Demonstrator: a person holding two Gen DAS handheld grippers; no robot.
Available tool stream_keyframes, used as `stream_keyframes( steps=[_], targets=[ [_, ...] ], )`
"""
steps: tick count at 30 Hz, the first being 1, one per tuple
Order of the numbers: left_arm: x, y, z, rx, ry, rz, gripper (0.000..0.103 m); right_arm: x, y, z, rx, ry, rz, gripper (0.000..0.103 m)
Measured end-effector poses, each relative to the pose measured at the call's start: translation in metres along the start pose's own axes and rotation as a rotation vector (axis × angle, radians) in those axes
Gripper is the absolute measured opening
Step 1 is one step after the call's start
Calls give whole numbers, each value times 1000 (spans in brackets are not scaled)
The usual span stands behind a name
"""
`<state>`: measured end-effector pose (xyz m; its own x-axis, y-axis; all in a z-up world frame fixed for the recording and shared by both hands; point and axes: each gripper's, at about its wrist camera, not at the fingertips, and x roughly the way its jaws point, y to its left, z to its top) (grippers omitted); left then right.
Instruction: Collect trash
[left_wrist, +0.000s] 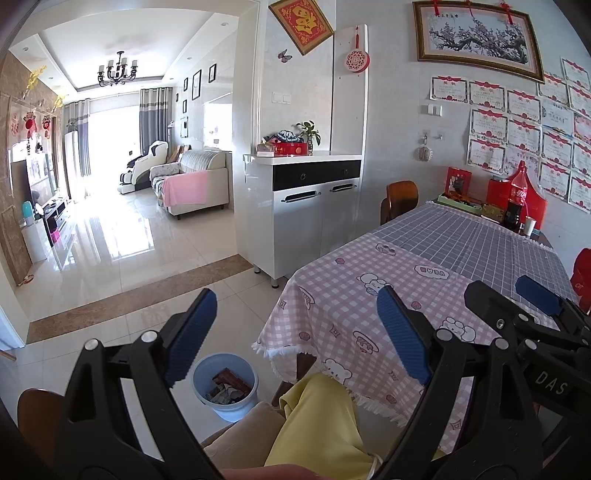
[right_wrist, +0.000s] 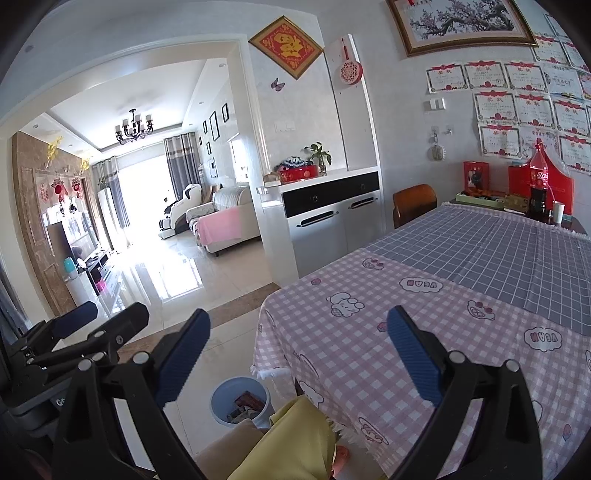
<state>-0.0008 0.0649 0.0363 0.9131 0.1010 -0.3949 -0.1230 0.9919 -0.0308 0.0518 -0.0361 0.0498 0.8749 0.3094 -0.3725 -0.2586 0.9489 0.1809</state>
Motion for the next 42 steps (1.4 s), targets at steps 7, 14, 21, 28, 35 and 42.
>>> stream_keyframes(
  steps=[7, 14, 21, 28, 35, 42],
  targets=[
    [0, 1, 0, 2, -1, -1, 87, 0, -1, -1, 0, 4, 1, 95],
    [-2, 0, -1, 8, 1, -2, 87, 0, -1, -3, 3, 6, -3, 95],
    [-2, 0, -1, 9, 5, -8, 87, -3, -1, -5, 2, 5, -13, 95],
    [-2, 0, -1, 10, 1, -13, 87, -4, 0, -5, 4, 5, -14, 95],
    [-2, 0, -3, 9, 4, -16, 87, -6, 0, -5, 20, 15, -8, 95],
    [-3, 0, -3, 11, 2, -18, 87, -6, -1, -4, 19, 15, -13, 95]
  ],
)
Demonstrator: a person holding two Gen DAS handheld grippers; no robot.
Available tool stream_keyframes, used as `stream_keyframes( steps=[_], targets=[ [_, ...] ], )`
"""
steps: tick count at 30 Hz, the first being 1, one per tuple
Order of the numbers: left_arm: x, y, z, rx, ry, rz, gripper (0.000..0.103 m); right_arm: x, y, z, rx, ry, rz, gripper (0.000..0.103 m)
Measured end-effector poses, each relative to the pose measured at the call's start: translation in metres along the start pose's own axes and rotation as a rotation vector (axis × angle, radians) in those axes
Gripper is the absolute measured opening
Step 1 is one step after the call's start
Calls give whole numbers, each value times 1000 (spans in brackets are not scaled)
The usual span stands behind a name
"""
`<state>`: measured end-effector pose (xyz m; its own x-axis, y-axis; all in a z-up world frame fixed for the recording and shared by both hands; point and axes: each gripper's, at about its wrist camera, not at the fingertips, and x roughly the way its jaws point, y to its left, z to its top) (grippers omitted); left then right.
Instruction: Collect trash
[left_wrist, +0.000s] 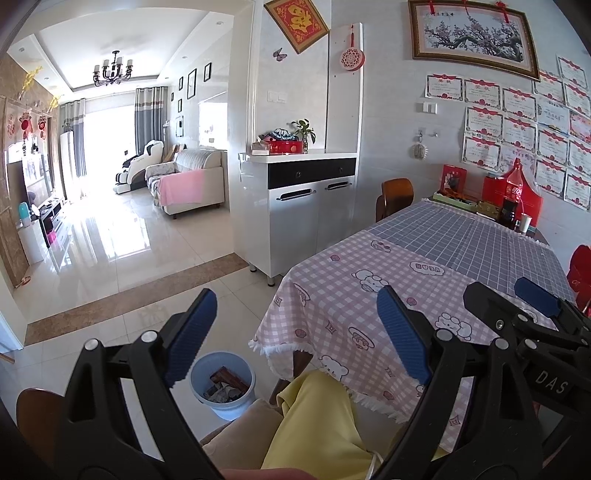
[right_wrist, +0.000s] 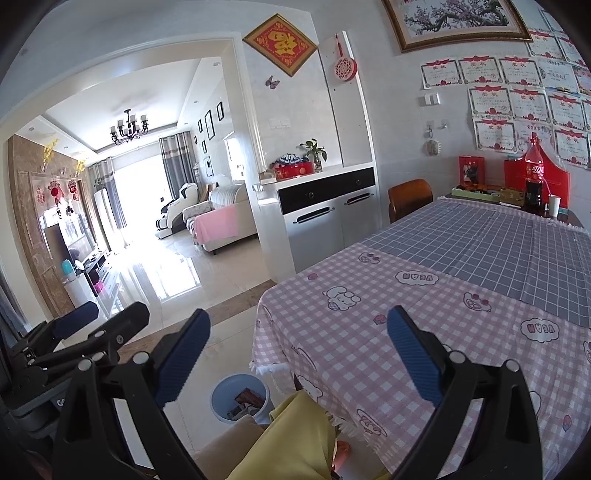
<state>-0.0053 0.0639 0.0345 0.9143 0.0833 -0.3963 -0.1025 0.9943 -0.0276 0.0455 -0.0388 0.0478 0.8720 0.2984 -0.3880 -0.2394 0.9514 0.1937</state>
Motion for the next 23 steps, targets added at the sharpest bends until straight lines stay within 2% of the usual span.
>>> stream_keyframes(
  steps=[23],
  targets=[
    [1, 0, -2, -4, 13, 4, 87, 3, 0, -4, -4, 4, 3, 95]
  ],
)
